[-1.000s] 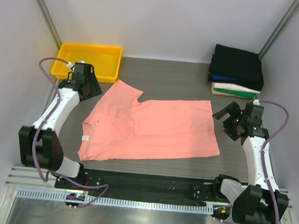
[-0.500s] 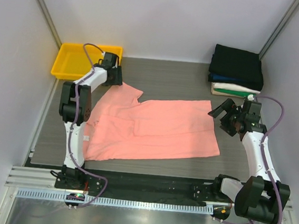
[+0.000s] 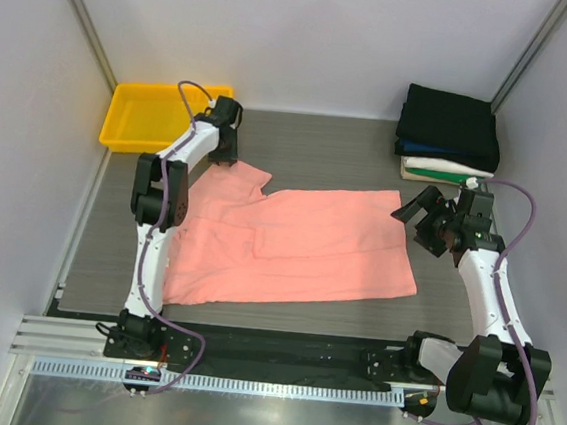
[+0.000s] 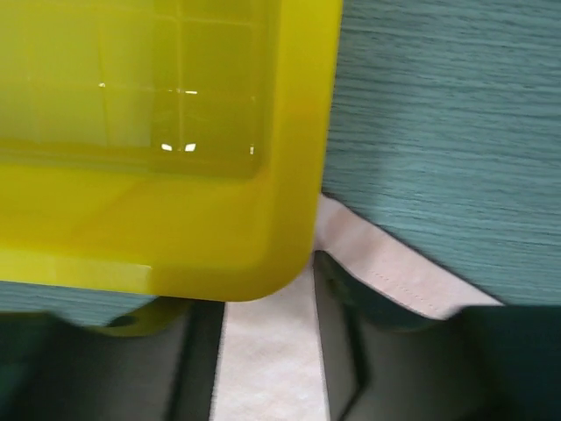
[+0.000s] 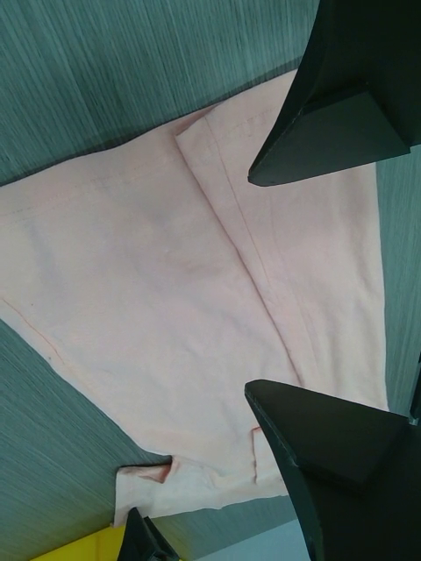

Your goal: Fold and stack the t-shirts

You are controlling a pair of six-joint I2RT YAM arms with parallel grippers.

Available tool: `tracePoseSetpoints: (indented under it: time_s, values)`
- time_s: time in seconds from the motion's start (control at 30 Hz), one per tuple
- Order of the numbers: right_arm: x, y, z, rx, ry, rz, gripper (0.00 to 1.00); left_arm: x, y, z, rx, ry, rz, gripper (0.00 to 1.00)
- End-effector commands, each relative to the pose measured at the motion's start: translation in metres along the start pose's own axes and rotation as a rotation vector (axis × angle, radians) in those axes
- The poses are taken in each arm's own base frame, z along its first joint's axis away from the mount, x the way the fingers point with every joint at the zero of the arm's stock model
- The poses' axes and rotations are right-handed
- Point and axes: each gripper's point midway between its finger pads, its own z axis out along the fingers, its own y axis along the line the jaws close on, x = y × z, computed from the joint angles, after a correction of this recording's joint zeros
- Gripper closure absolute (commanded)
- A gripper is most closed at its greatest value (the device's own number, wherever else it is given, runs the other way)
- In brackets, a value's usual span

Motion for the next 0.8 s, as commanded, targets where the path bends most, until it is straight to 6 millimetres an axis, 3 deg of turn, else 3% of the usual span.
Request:
tracePoseSetpoints:
  time_s: [0.0,0.07,0.17,0.3,0.37,0.43,0.57,0.77]
  values:
    - [-0.022,0.022,-0.01,-0.059,-0.07,-0.045,0.02,0.02,-0.019,0.015,0.046,0.033,0.025,0.63]
    - [-0.023,0.019,-0.008,-0.044,-0.073,-0.05,0.02,0.021,-0.021,0.014,0.056,0.038,0.009,0.76]
    - [-0.024,0.016,0.006,0.006,-0.053,-0.065,0.02,0.016,-0.028,-0.004,0.099,0.029,-0.014,0.86]
    - [-0.022,0.035,0.023,0.044,-0.028,-0.13,0.02,0.016,-0.036,-0.023,0.133,0.018,-0.021,0.98]
    - [-0.023,0.056,0.027,0.036,-0.036,-0.166,0.02,0.015,-0.037,-0.038,0.145,0.007,-0.038,1.0]
    - [-0.032,0.064,0.034,0.046,-0.052,-0.174,0.02,0.013,-0.036,-0.056,0.158,-0.009,-0.05,1.0]
    - [-0.056,0.058,0.059,0.134,-0.079,-0.223,0.03,0.003,-0.033,-0.089,0.175,-0.057,-0.08,1.0]
    - [-0.079,0.046,0.105,0.252,-0.06,-0.246,0.21,-0.003,-0.029,-0.127,0.206,-0.097,-0.096,1.0]
